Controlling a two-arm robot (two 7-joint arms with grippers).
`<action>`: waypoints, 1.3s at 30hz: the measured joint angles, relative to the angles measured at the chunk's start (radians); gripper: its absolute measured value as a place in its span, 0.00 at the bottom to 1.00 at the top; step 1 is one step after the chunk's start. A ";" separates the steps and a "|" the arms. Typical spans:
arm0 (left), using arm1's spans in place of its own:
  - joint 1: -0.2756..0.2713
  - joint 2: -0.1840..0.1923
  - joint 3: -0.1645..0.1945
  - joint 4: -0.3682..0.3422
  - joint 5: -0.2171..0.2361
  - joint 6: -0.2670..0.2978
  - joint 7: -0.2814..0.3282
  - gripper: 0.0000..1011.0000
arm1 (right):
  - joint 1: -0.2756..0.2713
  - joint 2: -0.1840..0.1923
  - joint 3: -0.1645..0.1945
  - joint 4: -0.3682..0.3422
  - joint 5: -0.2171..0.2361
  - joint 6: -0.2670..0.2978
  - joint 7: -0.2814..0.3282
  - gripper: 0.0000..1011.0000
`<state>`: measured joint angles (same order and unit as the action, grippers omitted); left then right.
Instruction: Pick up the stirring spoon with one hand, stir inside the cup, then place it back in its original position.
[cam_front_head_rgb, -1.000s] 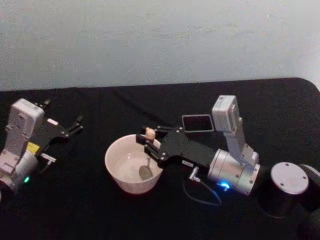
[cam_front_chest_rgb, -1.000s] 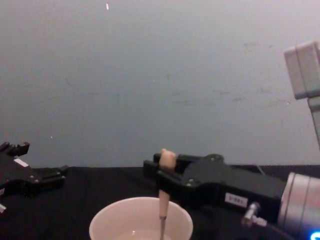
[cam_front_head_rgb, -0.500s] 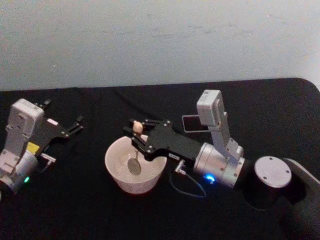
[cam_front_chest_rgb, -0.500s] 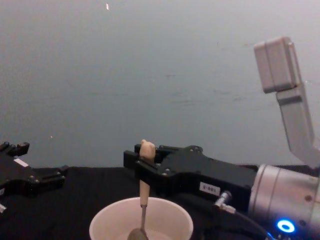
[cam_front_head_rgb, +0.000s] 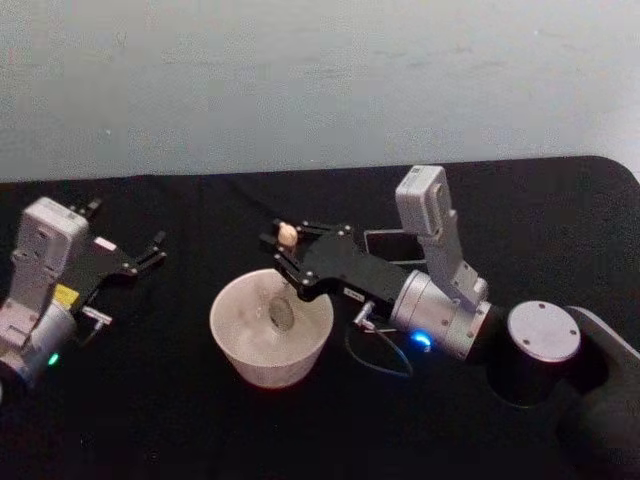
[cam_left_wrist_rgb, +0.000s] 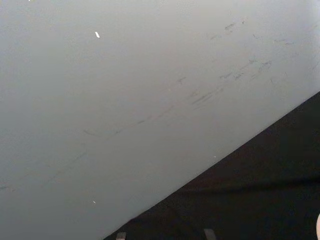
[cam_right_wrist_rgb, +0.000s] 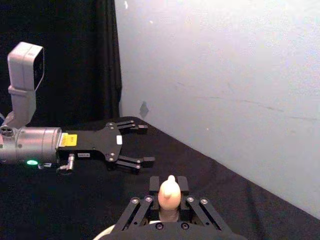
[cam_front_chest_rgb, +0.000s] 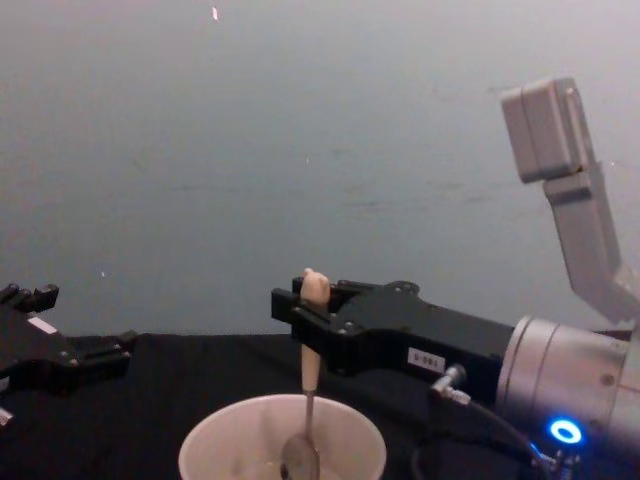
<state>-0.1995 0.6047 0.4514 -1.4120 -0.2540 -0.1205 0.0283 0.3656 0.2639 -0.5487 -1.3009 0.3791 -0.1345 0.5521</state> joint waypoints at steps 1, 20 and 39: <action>0.000 0.000 0.000 0.000 0.000 0.000 0.000 0.99 | -0.001 0.001 0.002 -0.001 0.000 0.000 0.000 0.21; 0.000 0.000 0.000 0.000 0.000 0.000 0.000 0.99 | -0.066 0.072 0.032 -0.085 0.023 0.023 0.025 0.21; 0.000 0.000 0.000 0.000 0.000 0.000 0.000 0.99 | -0.067 0.053 -0.025 -0.102 0.031 0.028 0.047 0.21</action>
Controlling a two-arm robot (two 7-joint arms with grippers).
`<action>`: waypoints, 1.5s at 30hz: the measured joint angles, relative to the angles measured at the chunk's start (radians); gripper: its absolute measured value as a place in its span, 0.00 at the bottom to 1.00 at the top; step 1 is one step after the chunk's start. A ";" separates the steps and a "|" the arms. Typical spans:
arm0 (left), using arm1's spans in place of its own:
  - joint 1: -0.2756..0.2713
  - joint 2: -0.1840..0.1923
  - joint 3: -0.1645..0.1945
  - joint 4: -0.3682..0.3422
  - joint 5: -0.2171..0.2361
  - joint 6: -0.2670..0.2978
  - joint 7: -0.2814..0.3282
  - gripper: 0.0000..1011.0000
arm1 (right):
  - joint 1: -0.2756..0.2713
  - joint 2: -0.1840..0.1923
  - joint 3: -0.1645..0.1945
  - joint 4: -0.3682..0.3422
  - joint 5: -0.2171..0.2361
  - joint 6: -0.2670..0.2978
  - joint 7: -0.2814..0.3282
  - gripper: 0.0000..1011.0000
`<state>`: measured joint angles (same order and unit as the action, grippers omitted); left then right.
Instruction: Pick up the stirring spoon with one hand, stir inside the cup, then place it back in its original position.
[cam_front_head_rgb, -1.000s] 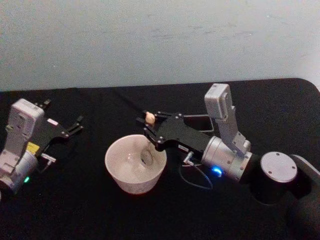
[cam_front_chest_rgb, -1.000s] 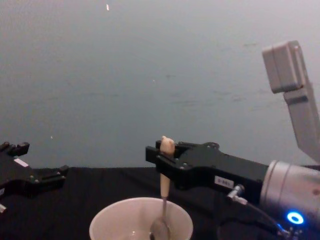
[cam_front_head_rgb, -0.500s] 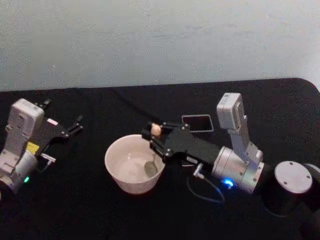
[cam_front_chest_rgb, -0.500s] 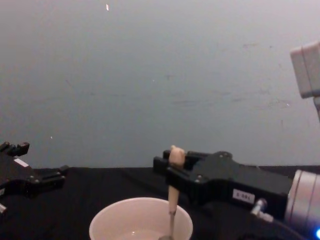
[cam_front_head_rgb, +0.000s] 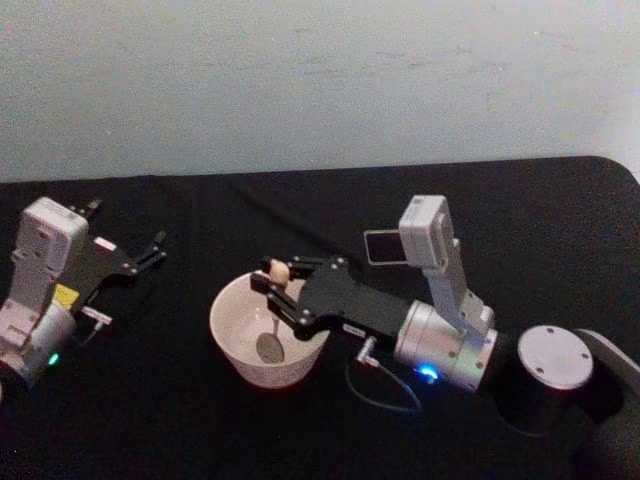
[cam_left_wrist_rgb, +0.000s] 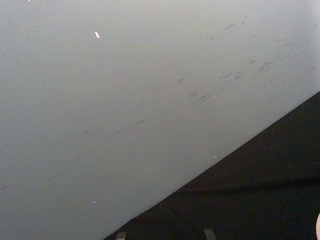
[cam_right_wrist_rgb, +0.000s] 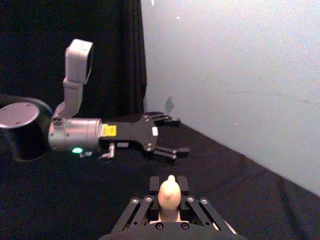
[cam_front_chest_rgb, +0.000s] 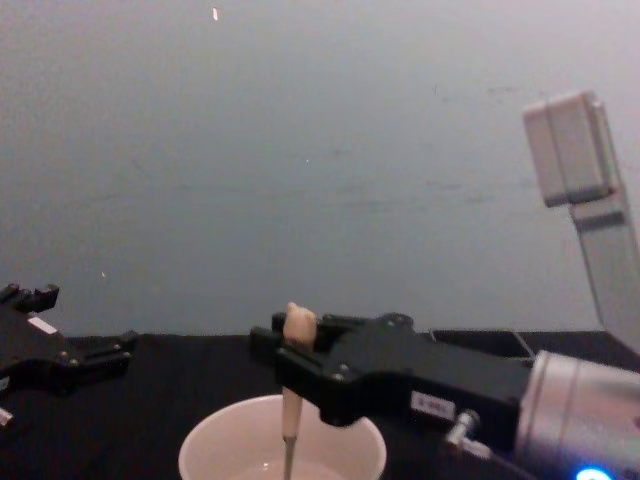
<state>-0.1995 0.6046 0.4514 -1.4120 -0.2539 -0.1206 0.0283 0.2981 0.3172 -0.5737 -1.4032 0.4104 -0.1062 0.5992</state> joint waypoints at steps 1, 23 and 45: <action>0.000 0.000 0.000 0.000 0.000 0.000 0.000 0.99 | 0.005 -0.005 -0.001 0.006 -0.002 -0.002 -0.002 0.21; 0.000 0.000 0.000 0.000 0.000 0.000 0.000 0.99 | 0.074 -0.067 0.027 0.126 -0.040 -0.028 -0.050 0.21; 0.000 0.000 0.000 0.000 0.000 0.000 0.000 0.99 | 0.003 0.000 0.060 0.031 -0.018 -0.005 -0.038 0.21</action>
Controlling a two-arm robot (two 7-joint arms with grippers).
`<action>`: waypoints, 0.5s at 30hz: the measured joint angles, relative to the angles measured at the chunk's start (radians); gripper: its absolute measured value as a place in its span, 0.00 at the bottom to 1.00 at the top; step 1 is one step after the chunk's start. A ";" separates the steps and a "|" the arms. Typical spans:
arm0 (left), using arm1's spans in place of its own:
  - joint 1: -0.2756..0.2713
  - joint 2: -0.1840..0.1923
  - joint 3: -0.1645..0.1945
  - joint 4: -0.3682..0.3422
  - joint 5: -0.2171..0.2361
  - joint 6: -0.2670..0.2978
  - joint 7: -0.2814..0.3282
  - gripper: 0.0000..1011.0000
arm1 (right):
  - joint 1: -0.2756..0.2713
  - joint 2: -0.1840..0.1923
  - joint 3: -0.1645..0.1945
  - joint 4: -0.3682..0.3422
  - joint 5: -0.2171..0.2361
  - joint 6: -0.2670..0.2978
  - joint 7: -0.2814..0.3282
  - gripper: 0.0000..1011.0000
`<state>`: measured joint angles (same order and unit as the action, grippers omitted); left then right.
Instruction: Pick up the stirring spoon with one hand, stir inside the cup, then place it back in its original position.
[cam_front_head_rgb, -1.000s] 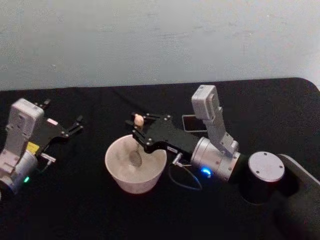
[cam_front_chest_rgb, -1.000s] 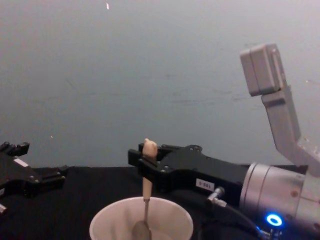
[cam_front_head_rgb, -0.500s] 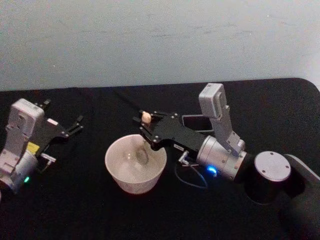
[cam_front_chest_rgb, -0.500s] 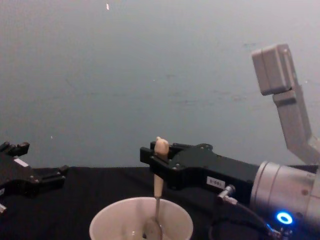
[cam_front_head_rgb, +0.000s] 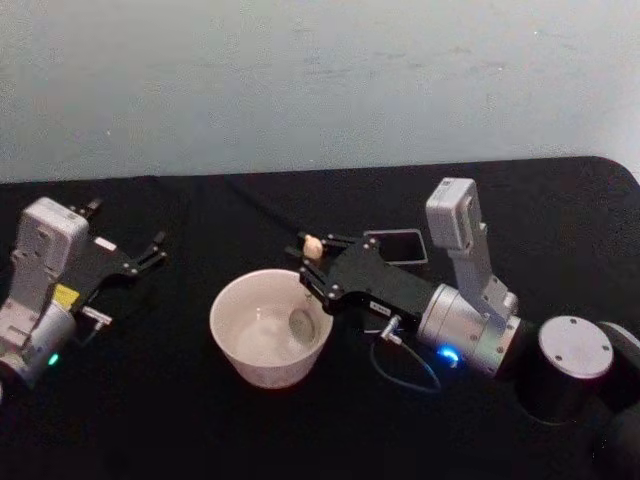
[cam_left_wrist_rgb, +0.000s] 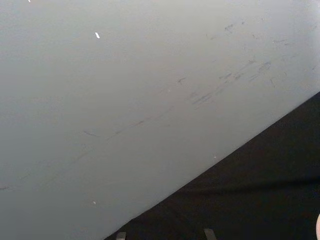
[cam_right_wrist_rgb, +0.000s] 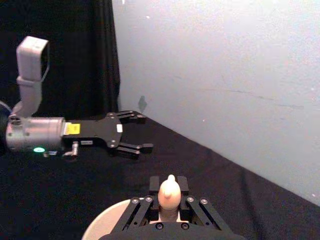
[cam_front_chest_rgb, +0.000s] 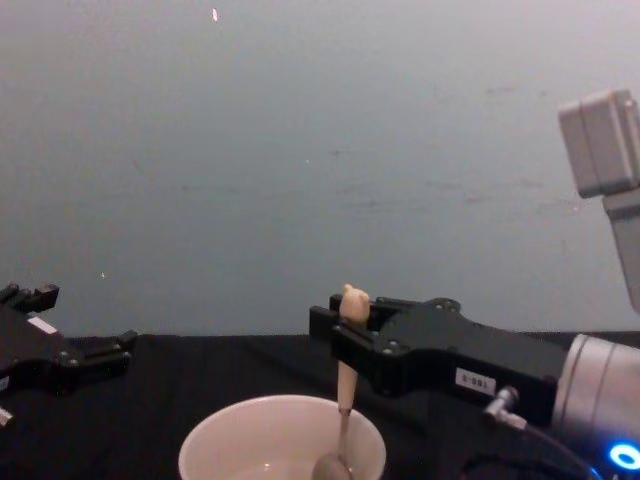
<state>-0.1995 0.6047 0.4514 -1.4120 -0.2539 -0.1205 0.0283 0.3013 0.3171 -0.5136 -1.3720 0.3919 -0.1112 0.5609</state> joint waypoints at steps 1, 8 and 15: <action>0.000 0.000 0.000 0.000 0.000 0.000 0.000 0.99 | -0.004 0.002 0.000 -0.005 0.002 0.002 0.001 0.21; 0.000 0.000 0.000 0.000 0.000 0.000 0.000 0.99 | -0.023 0.009 -0.019 -0.033 0.010 0.013 0.015 0.21; 0.000 0.000 0.000 0.000 0.000 0.000 0.000 0.99 | -0.010 -0.011 -0.048 -0.019 0.007 0.012 0.023 0.21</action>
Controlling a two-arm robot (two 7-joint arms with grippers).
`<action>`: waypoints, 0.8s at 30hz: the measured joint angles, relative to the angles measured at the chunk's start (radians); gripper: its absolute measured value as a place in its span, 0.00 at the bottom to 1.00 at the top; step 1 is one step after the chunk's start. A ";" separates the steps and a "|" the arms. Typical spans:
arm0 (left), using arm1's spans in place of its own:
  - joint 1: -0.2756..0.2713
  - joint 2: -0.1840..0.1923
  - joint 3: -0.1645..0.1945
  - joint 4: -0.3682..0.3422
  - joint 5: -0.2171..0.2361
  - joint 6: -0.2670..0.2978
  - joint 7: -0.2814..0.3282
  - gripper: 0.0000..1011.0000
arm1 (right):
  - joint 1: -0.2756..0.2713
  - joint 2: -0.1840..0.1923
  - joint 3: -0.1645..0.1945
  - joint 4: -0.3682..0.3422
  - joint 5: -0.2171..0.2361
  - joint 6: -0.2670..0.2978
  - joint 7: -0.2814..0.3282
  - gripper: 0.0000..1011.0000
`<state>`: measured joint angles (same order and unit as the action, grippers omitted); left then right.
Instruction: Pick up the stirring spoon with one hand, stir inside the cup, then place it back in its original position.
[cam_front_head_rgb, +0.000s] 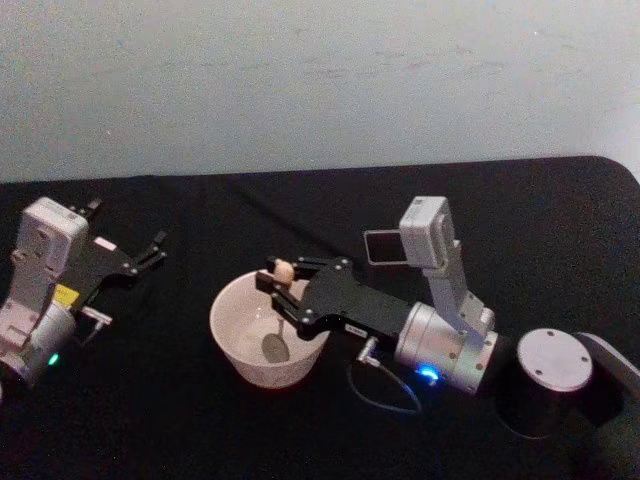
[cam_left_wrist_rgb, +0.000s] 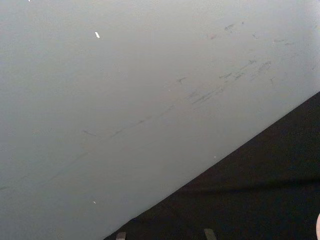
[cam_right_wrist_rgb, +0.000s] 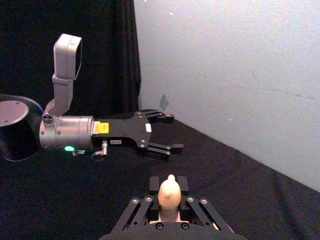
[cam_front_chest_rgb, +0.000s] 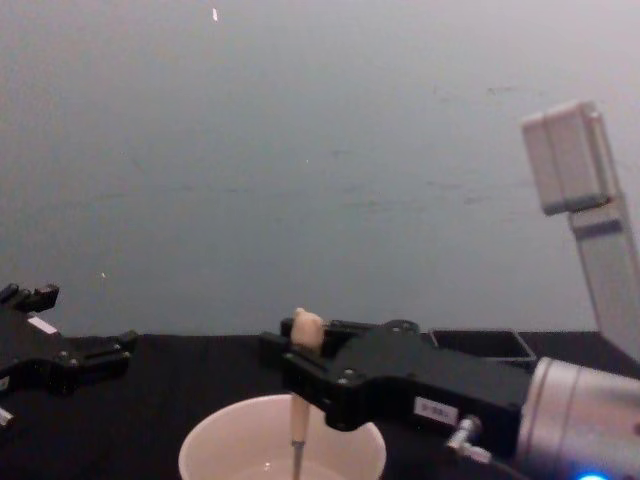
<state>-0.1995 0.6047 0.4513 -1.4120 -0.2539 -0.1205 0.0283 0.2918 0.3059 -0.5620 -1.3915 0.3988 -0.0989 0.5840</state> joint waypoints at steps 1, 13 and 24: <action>0.000 0.000 0.000 0.000 0.000 0.000 0.000 0.99 | 0.003 -0.003 -0.002 0.003 -0.001 -0.001 0.001 0.21; 0.000 0.000 0.000 0.000 0.000 0.000 0.000 0.99 | 0.071 -0.057 -0.015 0.094 -0.023 -0.030 -0.012 0.21; 0.000 0.000 0.000 0.000 0.000 0.000 0.000 0.99 | 0.090 -0.068 0.012 0.130 -0.034 -0.039 -0.034 0.21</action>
<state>-0.1995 0.6047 0.4514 -1.4119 -0.2539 -0.1205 0.0283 0.3823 0.2383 -0.5500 -1.2615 0.3645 -0.1375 0.5498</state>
